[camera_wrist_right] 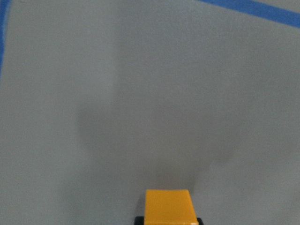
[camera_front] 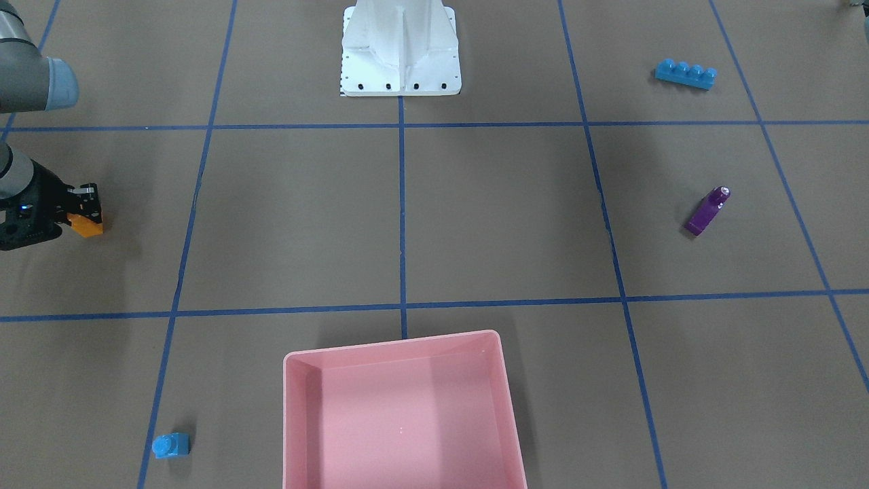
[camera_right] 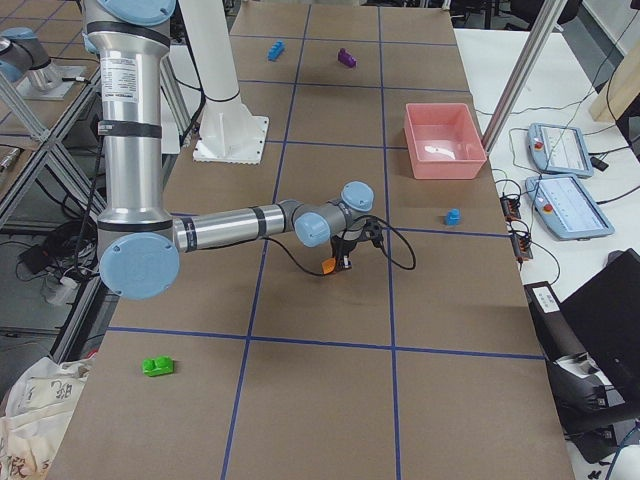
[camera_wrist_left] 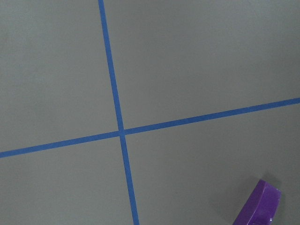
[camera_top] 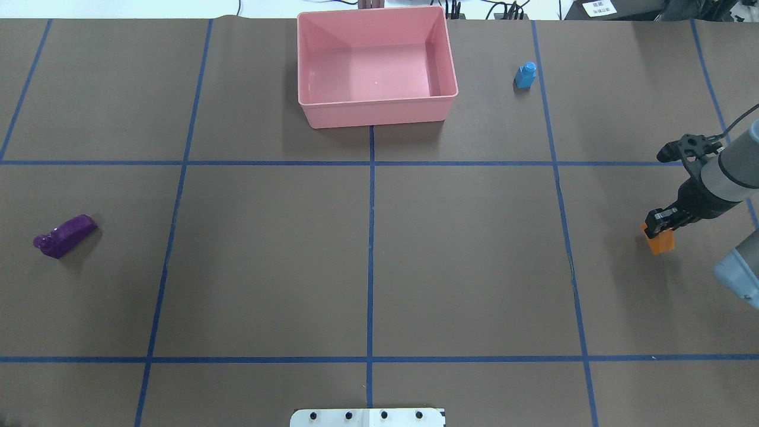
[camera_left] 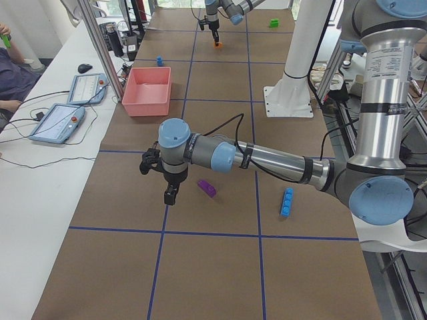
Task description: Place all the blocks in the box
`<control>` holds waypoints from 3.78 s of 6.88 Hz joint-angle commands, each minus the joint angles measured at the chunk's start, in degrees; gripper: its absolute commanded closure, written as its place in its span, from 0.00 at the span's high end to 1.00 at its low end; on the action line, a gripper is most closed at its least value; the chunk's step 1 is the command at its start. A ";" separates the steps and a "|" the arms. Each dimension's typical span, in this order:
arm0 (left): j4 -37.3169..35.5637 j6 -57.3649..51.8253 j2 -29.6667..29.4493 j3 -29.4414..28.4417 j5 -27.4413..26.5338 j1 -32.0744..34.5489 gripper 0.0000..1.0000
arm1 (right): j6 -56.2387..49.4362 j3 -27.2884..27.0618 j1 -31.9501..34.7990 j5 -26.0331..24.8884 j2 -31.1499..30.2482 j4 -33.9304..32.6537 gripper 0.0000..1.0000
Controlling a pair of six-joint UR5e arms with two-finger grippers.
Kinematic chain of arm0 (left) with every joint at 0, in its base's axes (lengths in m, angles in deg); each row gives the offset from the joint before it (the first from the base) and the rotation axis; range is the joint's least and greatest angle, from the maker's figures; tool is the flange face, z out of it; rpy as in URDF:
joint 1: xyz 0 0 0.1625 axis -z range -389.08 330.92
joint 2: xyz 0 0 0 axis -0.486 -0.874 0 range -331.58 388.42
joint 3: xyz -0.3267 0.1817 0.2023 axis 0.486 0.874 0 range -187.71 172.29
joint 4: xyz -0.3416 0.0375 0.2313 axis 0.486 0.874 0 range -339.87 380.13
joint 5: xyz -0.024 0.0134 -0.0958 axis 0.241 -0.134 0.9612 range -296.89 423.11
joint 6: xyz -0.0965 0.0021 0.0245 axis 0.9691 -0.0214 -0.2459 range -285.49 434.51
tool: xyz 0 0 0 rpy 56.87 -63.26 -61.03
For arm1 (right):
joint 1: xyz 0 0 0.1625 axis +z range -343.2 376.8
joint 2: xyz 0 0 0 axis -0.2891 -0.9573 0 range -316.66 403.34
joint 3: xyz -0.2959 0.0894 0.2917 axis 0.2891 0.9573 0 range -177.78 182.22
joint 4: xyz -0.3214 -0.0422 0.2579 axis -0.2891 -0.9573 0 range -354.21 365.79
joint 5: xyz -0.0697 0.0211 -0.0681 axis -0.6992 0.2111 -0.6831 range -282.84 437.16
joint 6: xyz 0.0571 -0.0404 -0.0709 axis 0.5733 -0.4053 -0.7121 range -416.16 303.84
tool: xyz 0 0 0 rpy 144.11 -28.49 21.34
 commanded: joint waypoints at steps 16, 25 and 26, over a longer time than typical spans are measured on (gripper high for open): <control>21.86 9.83 3.79 -6.19 -6.16 -29.21 1.00 | 33.34 39.48 -3.64 -13.35 63.26 3.96 0.00; 21.94 10.98 3.71 -6.72 -8.01 -30.08 0.35 | 33.60 51.58 -8.23 -16.00 68.29 10.26 1.00; 21.94 10.98 3.71 -6.63 -8.01 -30.09 0.22 | 33.69 50.19 -6.92 -14.60 68.38 9.82 1.00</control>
